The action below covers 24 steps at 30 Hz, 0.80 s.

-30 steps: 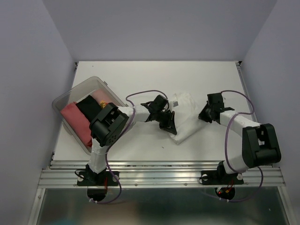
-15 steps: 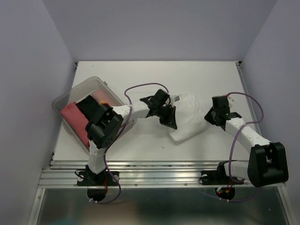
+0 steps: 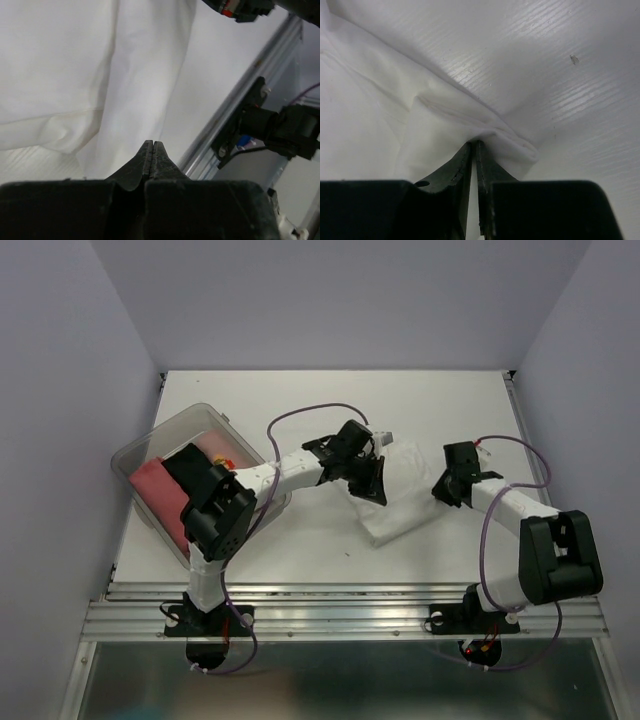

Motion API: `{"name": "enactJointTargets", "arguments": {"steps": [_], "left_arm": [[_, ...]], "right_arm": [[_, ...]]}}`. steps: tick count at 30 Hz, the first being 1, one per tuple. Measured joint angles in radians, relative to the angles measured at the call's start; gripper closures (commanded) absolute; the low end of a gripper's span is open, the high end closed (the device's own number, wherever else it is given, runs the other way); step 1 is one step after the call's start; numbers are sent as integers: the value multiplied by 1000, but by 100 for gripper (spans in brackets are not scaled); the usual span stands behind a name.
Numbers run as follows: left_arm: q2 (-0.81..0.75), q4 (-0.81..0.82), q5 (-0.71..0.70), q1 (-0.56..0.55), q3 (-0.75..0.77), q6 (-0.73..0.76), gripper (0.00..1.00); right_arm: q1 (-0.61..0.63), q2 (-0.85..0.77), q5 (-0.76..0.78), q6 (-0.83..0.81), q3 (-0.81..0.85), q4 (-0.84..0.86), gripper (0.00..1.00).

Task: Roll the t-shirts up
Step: Roll the T-shirt to the center of the board.

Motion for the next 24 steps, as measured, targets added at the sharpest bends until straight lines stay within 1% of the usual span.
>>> {"name": "enactJointTargets", "arguments": {"steps": [2,3,4,7,8,10,11,12,13,14,16,17,19,24], "left_arm": [[0,-48,-74,-13,30,2,95],[0,-74,-108,-19,48,6,90],[0,-103,-152,-26,72,13,79],[0,-155,-257,-53,140,35,58],[0,-171,-302,-68,167,44,48],[0,-205,-381,-101,216,72,42],[0,-216,-405,-113,232,83,39],[0,-234,-447,-134,255,99,38],[3,-253,-487,-162,279,121,38],[7,-262,-514,-181,299,134,39],[30,-282,-560,-217,341,164,38],[46,-285,-585,-234,359,179,36],[82,-289,-642,-268,380,206,35],[186,-317,-814,-352,396,290,35]], "right_arm": [[0,4,1,0,1,8,86],[0,2,0,0,1,8,86],[0,-2,0,0,1,7,85],[0,-48,-2,-1,4,-20,77],[-1,-80,1,-2,13,-40,70],[-10,-129,3,-5,35,-64,61],[-24,-161,4,-9,53,-73,49],[-39,-178,0,-11,64,-77,43],[-66,-197,-12,-16,79,-77,39],[-113,-214,-27,-23,92,-76,32],[-238,-230,-83,-36,97,-72,23],[-298,-232,-103,-38,90,-72,16],[-384,-231,-129,-32,63,-80,13],[-446,-232,-232,-10,-21,-110,11]]}}
